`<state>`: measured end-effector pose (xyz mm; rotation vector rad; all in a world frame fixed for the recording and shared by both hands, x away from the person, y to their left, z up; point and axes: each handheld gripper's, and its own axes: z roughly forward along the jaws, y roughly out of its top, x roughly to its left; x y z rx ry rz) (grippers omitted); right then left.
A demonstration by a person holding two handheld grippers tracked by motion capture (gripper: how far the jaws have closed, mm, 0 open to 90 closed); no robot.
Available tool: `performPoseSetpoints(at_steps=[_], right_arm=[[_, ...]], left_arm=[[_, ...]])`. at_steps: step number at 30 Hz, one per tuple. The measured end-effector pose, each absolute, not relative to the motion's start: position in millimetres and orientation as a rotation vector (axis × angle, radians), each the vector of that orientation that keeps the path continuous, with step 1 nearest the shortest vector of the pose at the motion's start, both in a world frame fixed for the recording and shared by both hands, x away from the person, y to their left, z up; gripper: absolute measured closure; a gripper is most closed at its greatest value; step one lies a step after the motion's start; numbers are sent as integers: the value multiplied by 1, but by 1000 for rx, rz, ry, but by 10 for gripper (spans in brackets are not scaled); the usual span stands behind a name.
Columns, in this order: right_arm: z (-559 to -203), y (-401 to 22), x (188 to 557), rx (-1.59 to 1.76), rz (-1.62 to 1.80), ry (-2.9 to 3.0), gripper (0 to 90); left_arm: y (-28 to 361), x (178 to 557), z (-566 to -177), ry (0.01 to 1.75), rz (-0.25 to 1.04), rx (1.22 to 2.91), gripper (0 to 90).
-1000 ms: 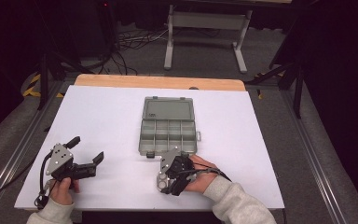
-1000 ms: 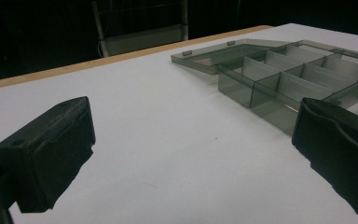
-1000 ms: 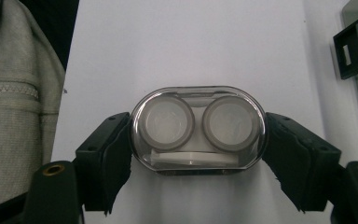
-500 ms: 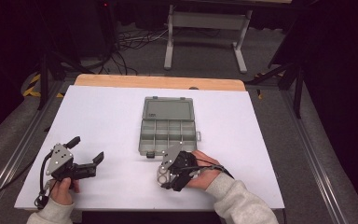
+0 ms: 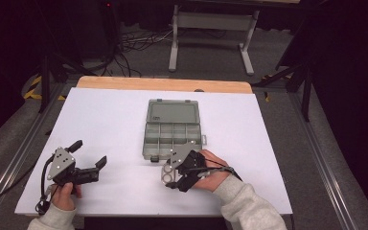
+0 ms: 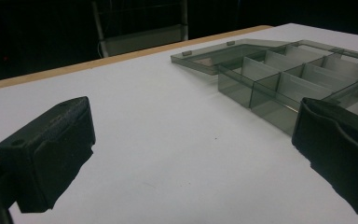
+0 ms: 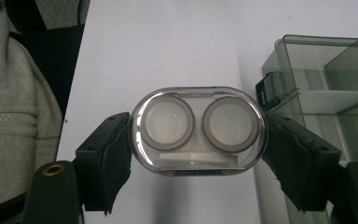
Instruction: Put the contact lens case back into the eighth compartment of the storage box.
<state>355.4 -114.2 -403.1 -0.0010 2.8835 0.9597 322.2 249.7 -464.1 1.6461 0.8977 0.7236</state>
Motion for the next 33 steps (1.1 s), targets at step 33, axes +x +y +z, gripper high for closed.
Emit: performPoseSetpoints(at_steps=[33], right_arm=[[-377, -140, 368, 61, 981, 2800, 263]], left_arm=[[250, 322, -464, 902, 724, 1644, 2]])
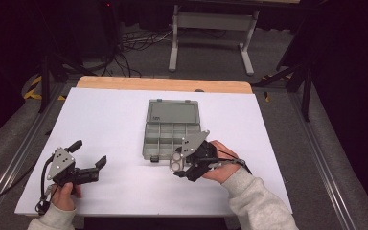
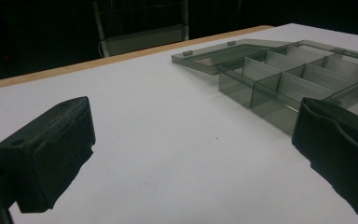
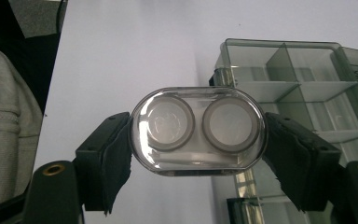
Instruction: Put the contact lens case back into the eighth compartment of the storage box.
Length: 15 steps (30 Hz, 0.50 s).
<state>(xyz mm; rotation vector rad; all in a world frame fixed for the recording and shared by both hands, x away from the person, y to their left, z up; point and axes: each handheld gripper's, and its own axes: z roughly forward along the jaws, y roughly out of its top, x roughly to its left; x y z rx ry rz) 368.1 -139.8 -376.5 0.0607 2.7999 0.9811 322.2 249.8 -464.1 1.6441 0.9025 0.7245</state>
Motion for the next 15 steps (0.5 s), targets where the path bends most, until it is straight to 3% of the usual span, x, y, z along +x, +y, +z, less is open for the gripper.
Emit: performPoseSetpoints(at_steps=[15], right_arm=[[-361, -154, 380, 106, 969, 2754, 263]], left_arm=[[250, 322, -464, 901, 724, 1645, 2]])
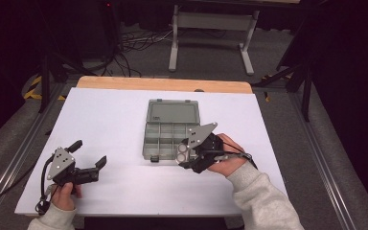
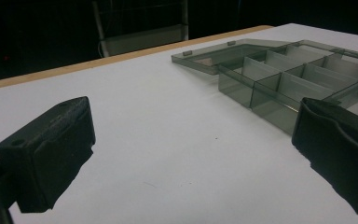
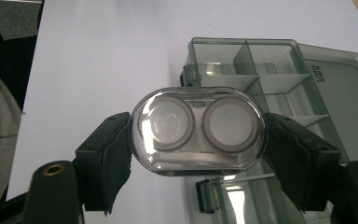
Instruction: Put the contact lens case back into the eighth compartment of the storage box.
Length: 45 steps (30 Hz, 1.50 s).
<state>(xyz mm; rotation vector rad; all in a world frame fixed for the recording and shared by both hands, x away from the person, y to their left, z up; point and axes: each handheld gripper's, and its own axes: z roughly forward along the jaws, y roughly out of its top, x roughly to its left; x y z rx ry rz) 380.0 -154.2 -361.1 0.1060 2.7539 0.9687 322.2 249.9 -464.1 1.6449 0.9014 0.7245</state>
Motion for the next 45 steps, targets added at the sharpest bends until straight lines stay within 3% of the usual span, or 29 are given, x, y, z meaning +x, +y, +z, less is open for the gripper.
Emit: performPoseSetpoints(at_steps=[45], right_arm=[[-364, -181, 432, 224, 887, 2741, 262]], left_arm=[[250, 322, -464, 899, 724, 1646, 2]])
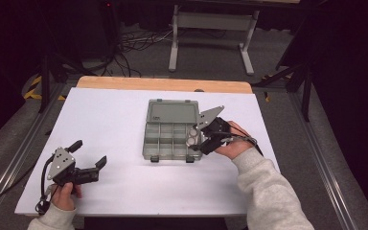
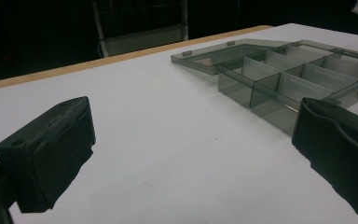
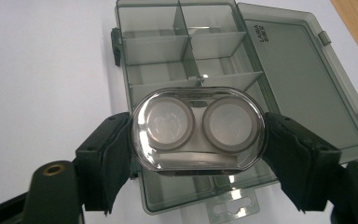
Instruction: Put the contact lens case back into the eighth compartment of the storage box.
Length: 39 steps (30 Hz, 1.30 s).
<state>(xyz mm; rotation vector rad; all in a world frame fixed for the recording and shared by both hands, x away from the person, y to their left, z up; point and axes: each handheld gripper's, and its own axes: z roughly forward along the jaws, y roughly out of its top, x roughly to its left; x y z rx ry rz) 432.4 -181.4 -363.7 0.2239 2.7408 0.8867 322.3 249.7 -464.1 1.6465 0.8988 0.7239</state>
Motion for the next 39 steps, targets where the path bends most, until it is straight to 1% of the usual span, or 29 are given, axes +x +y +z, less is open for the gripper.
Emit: performPoseSetpoints(at_steps=[15, 39], right_arm=[[-373, -187, 447, 263, 833, 2767, 262], [-391, -181, 454, 238, 713, 2827, 262]], left_arm=[[250, 322, -464, 901, 724, 1646, 2], [250, 323, -464, 899, 723, 1646, 2]])
